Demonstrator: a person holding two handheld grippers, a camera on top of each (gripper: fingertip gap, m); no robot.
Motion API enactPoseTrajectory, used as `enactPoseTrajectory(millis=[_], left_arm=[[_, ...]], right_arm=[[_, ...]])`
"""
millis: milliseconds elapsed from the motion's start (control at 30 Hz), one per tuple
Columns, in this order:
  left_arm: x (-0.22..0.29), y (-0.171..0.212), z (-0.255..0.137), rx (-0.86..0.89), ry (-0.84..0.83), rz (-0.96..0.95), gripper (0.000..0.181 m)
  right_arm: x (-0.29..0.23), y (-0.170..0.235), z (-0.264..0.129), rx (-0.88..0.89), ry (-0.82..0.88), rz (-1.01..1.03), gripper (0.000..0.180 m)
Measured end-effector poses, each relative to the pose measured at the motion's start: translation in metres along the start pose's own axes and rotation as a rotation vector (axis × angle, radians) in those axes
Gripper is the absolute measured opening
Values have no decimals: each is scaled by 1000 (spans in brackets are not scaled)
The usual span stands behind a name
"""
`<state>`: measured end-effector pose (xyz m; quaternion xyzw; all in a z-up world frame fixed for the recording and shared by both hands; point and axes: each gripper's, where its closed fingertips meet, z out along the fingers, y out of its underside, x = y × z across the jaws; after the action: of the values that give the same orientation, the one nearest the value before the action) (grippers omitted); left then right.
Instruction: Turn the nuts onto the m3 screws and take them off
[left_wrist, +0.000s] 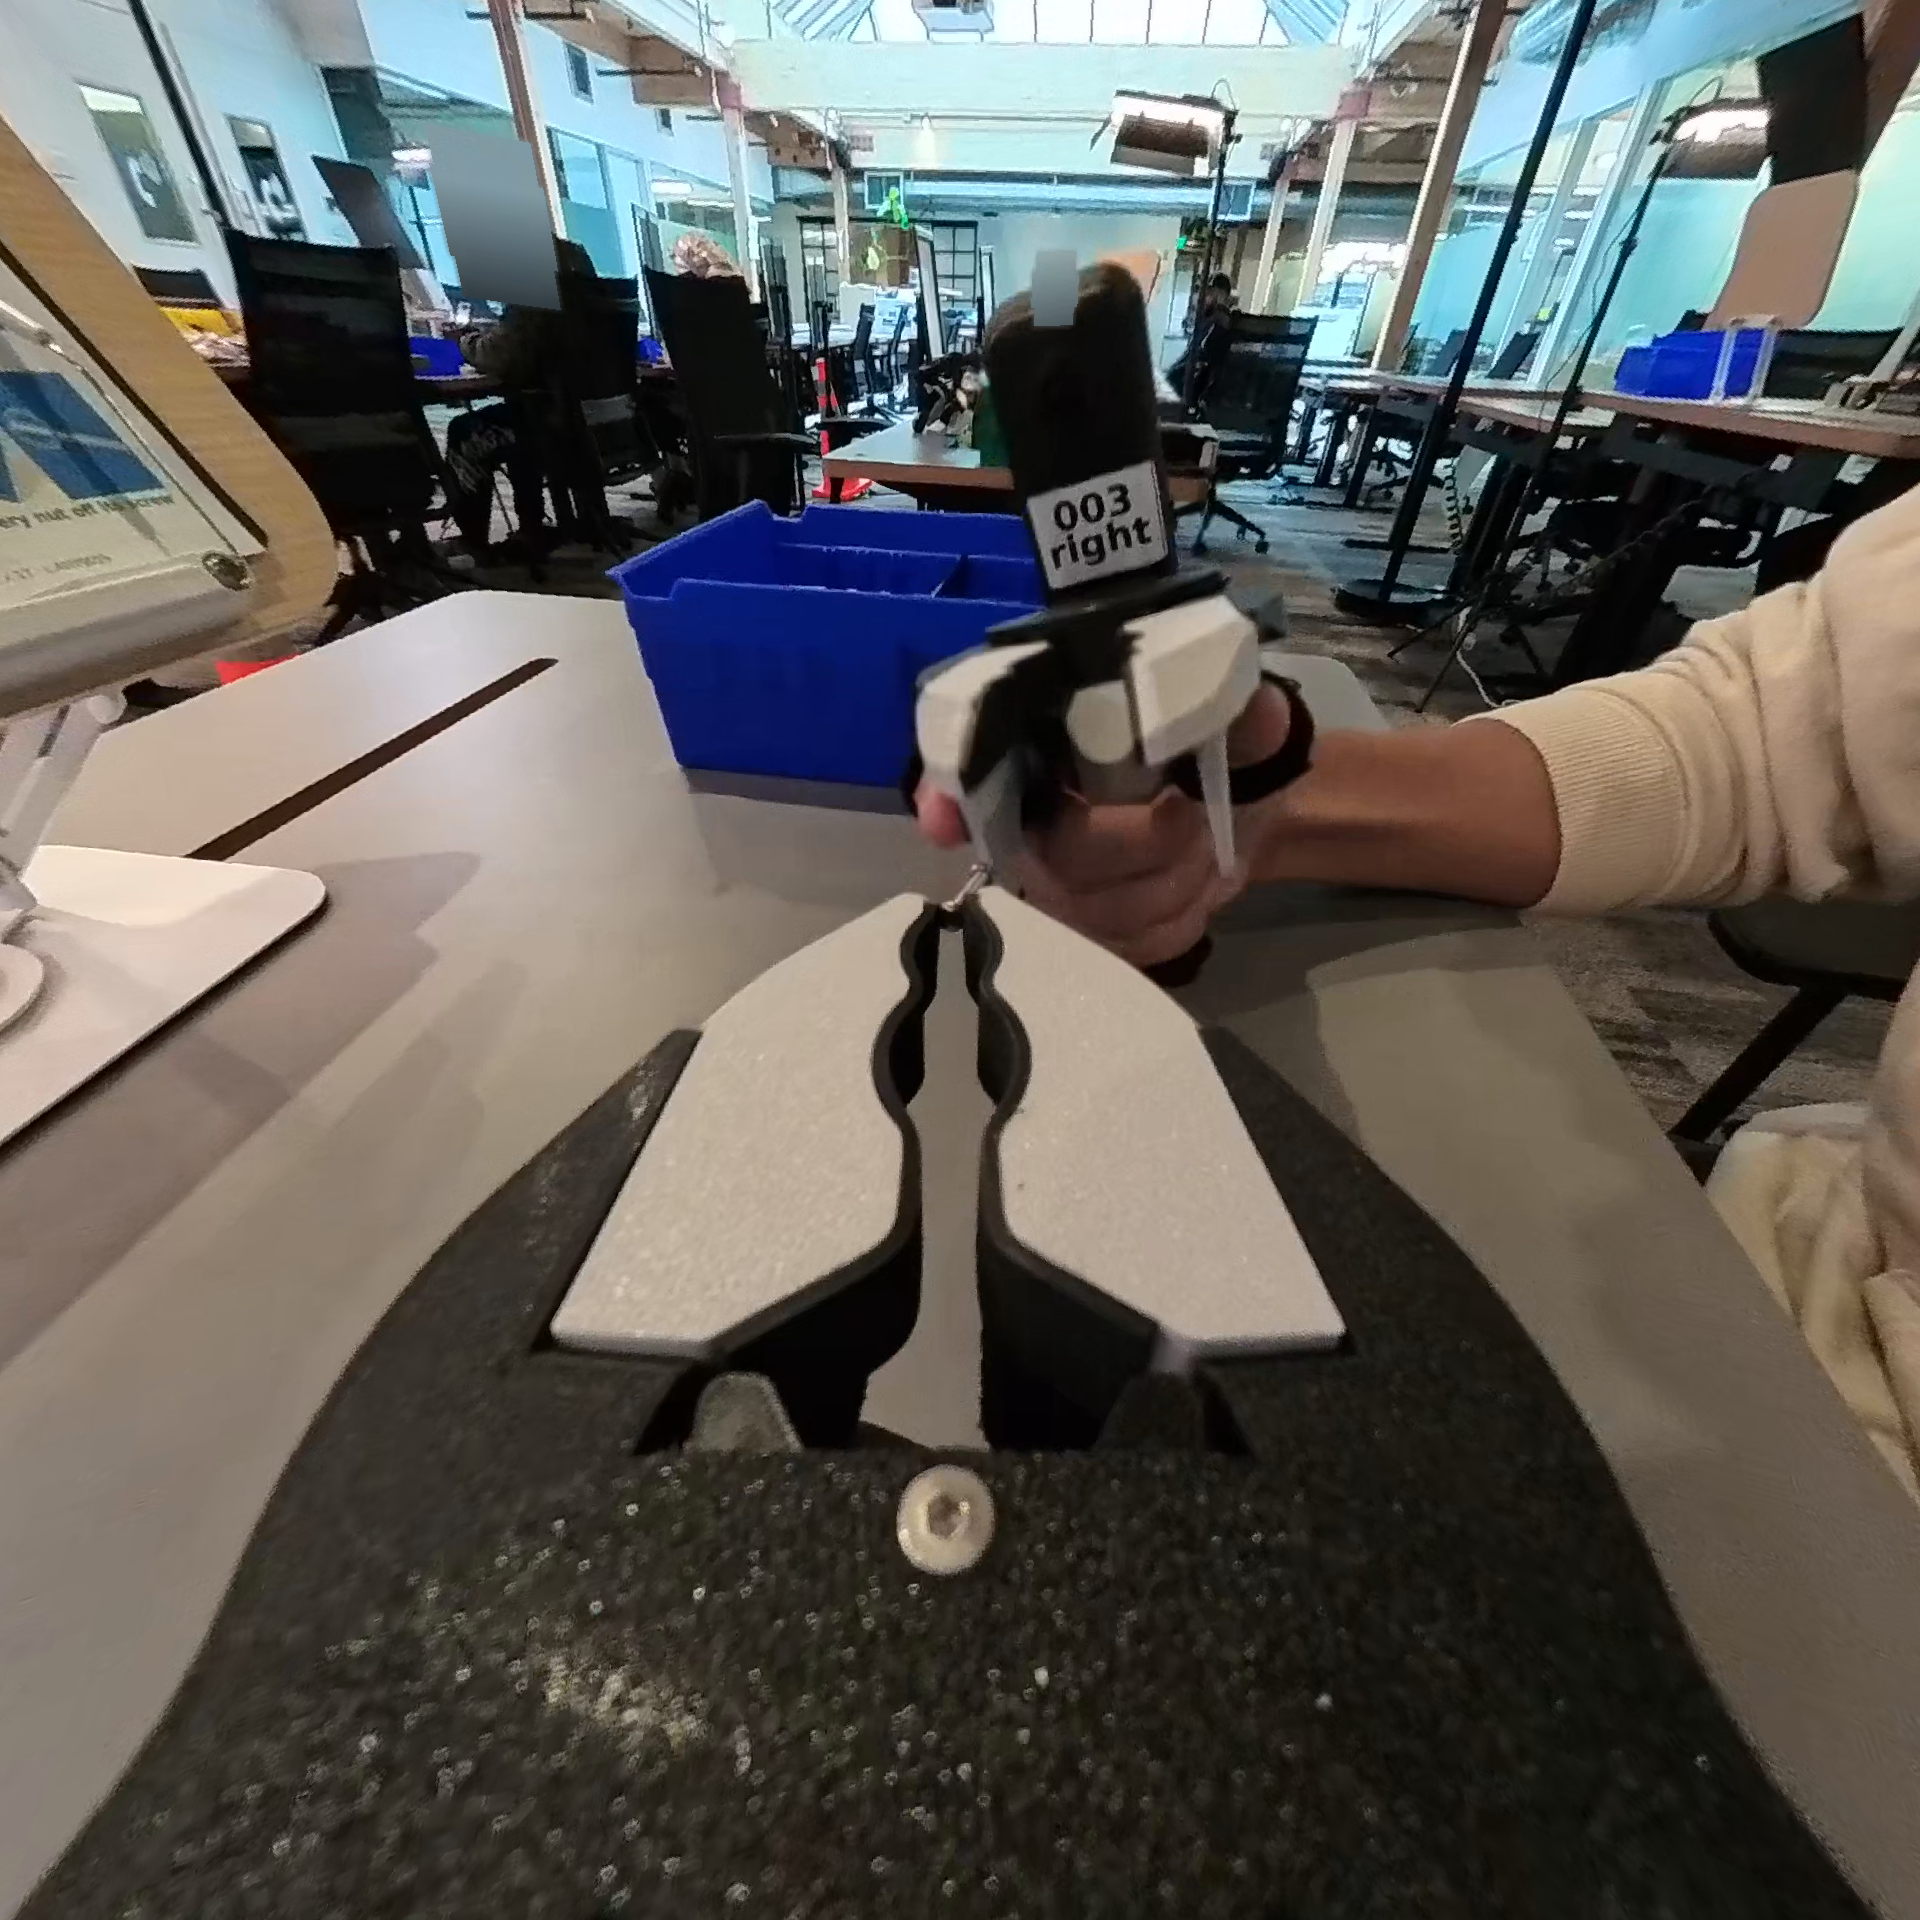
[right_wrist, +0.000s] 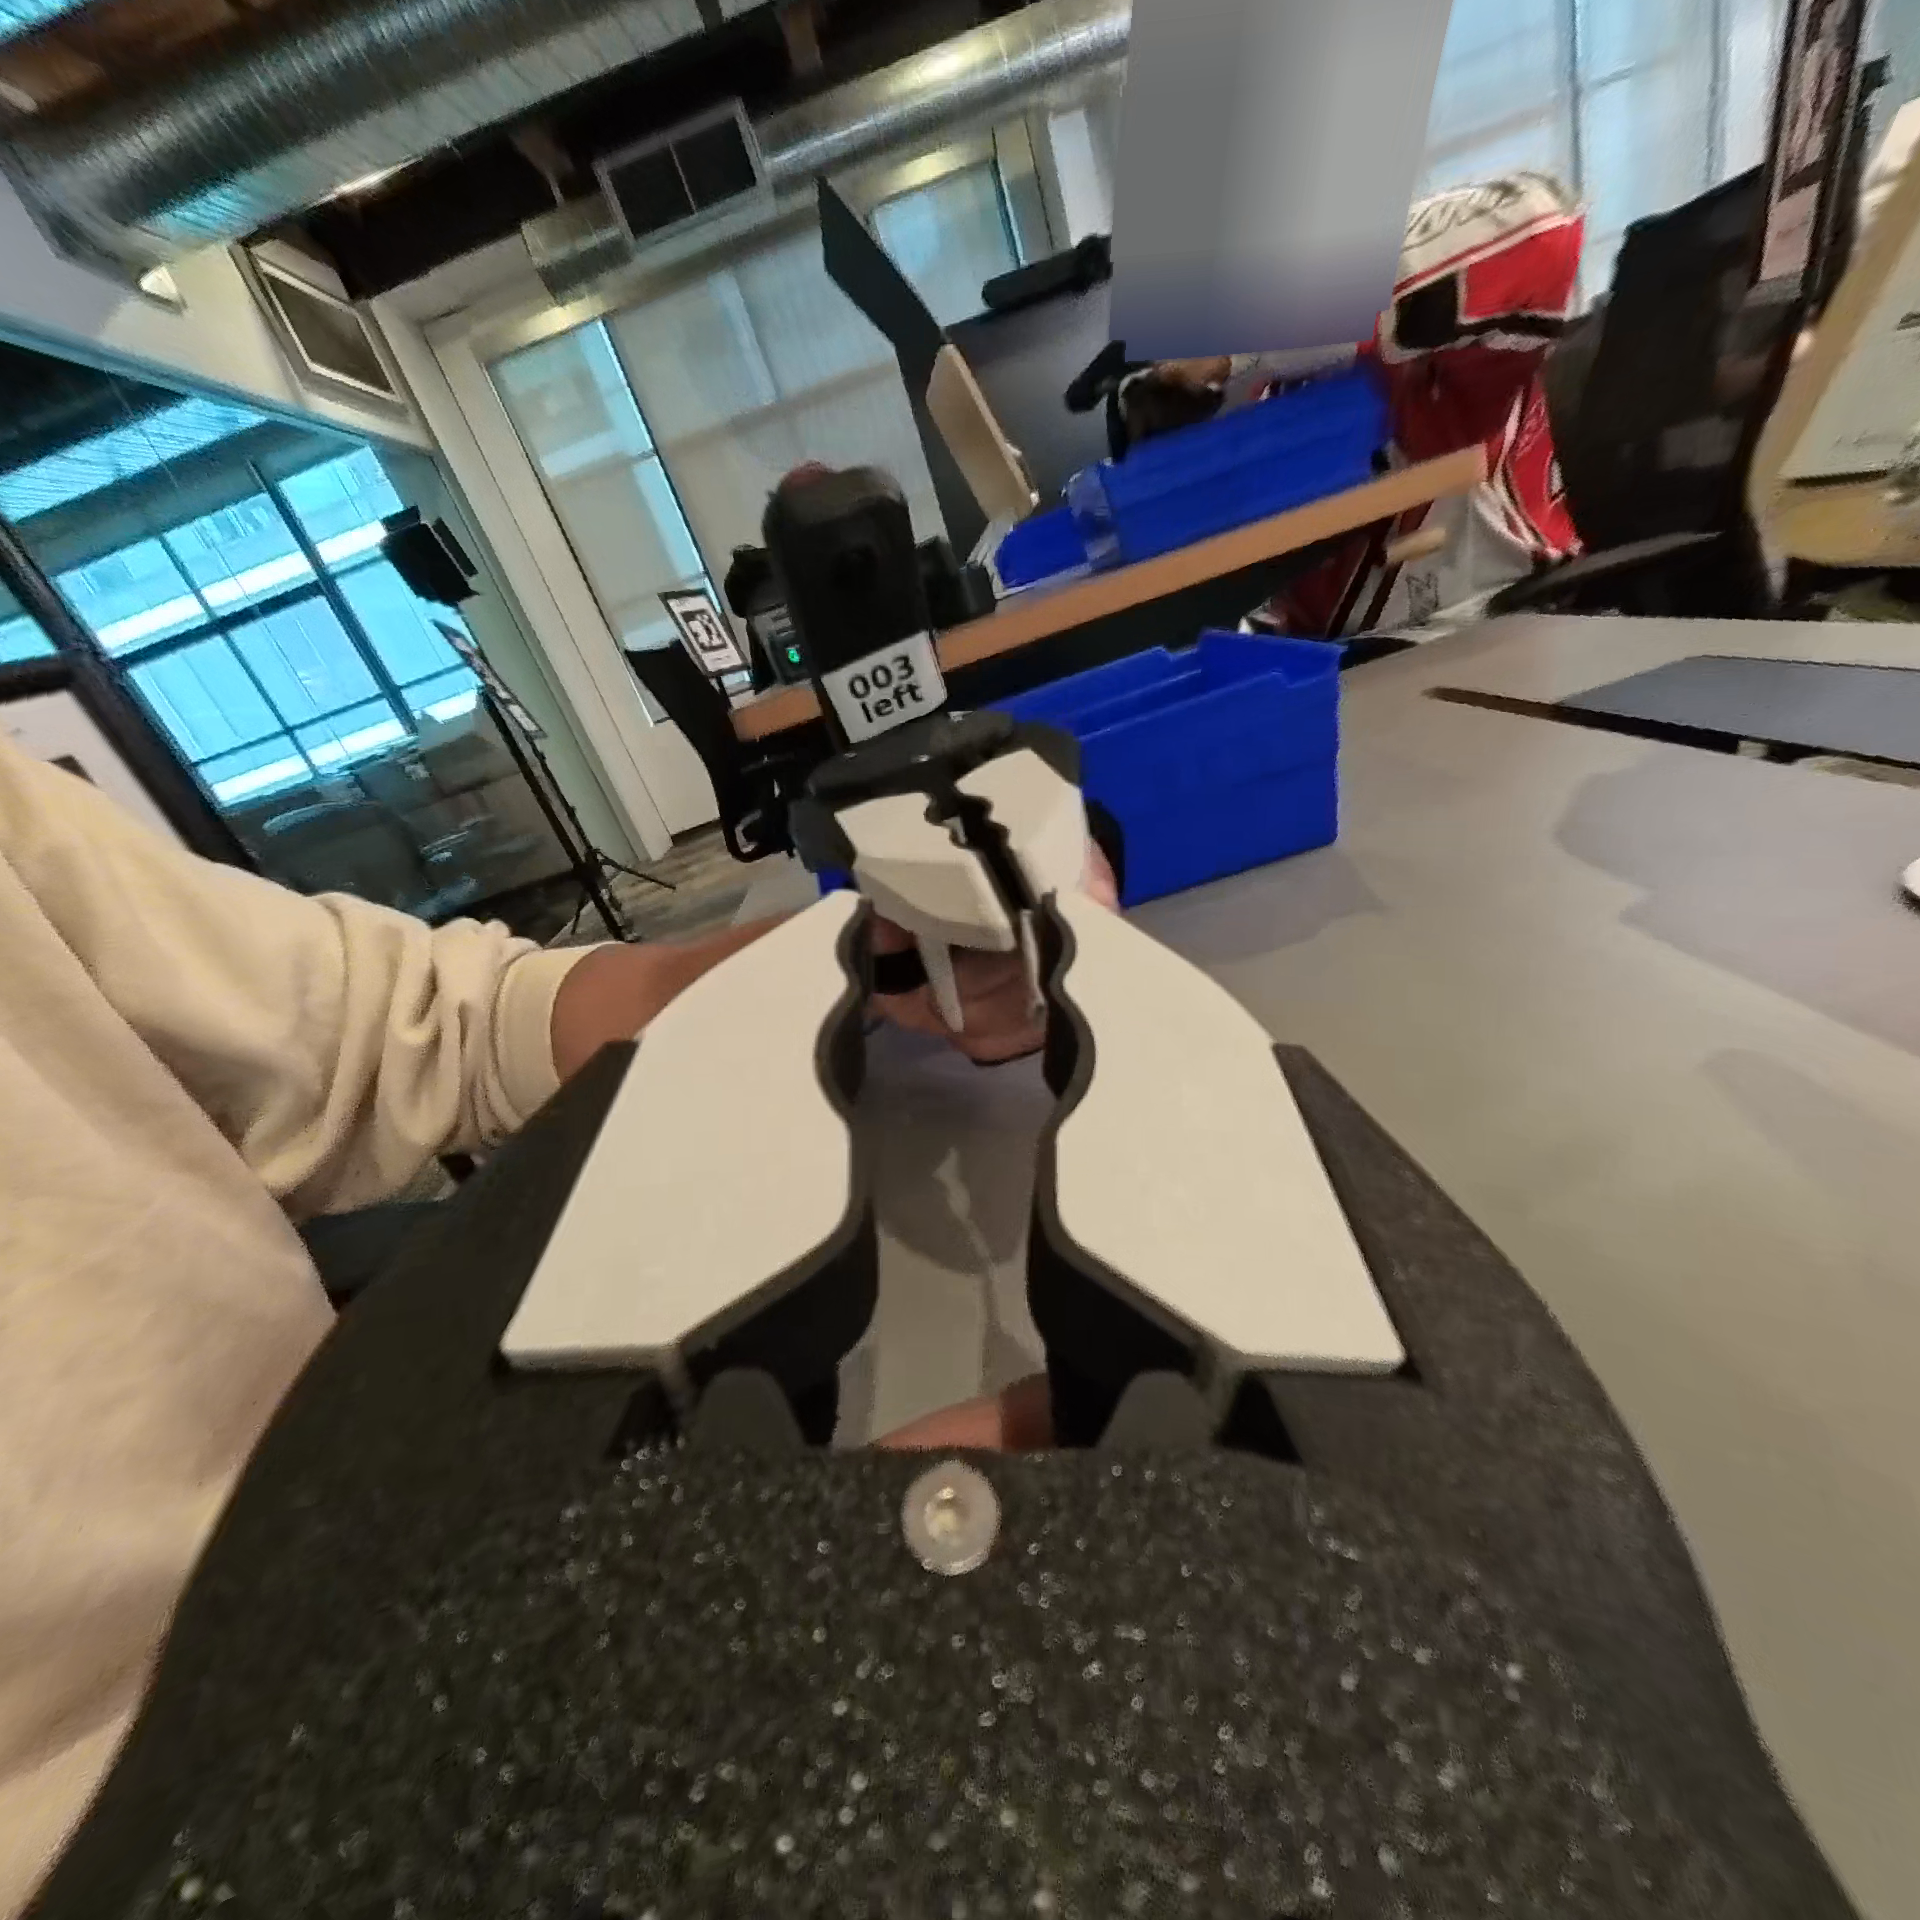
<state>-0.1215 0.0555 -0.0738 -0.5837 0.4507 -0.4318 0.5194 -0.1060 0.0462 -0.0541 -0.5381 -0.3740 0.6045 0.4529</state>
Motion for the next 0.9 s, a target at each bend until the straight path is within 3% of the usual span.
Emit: enactPoseTrajectory(millis=[167, 367, 567, 800, 900], left_arm=[[-1, -7, -3, 34, 1, -10, 4], [0, -1, -1, 4, -3, 3, 4], [1, -7, -3, 29, 1, -4, 4], [0, -3, -2, 7, -12, 12, 4], [0, -6, -3, 22, -5, 0, 4]], right_arm=[[5, 28, 7, -145, 15, 21, 34], [-2, 2, 1, -20, -4, -8, 31], [6, 26, 6, -145, 26, 13, 34], [-1, -1, -1, -8, 17, -26, 30], [6, 10, -1, -73, 37, 0, 31]])
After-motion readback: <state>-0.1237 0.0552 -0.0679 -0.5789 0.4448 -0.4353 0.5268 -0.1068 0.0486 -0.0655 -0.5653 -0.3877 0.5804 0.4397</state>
